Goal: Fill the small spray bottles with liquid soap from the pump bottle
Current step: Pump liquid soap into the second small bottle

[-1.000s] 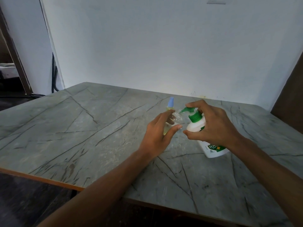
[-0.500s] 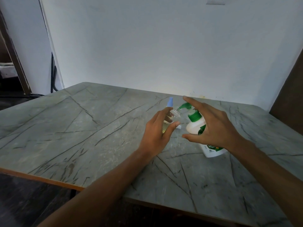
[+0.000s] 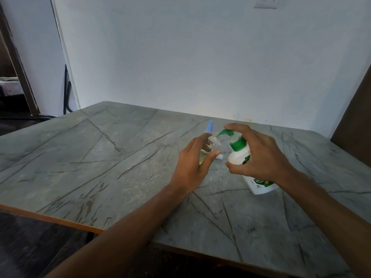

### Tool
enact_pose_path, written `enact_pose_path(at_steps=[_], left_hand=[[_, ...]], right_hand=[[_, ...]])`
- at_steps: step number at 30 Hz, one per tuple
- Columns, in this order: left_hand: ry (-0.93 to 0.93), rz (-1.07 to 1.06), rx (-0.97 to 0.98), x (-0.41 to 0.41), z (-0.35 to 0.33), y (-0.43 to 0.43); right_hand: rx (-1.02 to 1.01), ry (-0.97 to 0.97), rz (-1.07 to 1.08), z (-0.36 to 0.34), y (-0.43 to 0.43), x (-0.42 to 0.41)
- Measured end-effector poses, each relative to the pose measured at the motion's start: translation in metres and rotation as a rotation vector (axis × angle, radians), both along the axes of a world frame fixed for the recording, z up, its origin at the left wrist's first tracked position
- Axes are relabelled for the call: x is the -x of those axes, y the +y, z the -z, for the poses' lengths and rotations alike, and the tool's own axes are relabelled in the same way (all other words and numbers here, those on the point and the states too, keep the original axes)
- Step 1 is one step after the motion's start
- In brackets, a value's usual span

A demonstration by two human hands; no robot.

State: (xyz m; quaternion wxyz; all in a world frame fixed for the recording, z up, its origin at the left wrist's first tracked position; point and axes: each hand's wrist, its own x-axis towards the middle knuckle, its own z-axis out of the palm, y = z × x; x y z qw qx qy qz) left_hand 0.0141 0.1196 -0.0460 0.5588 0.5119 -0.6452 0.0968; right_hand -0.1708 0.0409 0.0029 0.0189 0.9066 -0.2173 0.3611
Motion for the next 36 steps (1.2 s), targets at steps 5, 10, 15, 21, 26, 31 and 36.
enact_pose_path(at_steps=[5, 10, 15, 21, 26, 31, 36], left_hand=[[-0.027, 0.025, -0.016, -0.0001, 0.0032, -0.0009], [-0.034, 0.035, -0.022, 0.0009, 0.0037, -0.0016], [0.004, 0.018, -0.012, 0.0013, 0.001, -0.0002], [0.039, 0.021, -0.002, 0.0011, -0.0002, -0.0004], [0.061, 0.05, 0.016, 0.0002, -0.0006, 0.0008], [0.066, 0.04, 0.015, -0.0001, -0.0005, 0.0003], [0.057, 0.037, 0.021, 0.0008, -0.0008, 0.0015]], right_hand=[[0.005, -0.016, 0.012, 0.0, -0.0025, 0.0004], [0.024, -0.038, 0.012, 0.0012, -0.0039, 0.0011], [0.052, -0.021, 0.013, 0.0031, -0.003, 0.0033], [0.093, 0.03, 0.03, 0.0032, -0.0037, 0.0046], [0.162, 0.027, 0.044, 0.0053, -0.0042, 0.0068], [0.12, 0.018, 0.05, 0.0081, -0.0042, 0.0053], [0.087, 0.011, 0.042, 0.0075, -0.0027, 0.0034]])
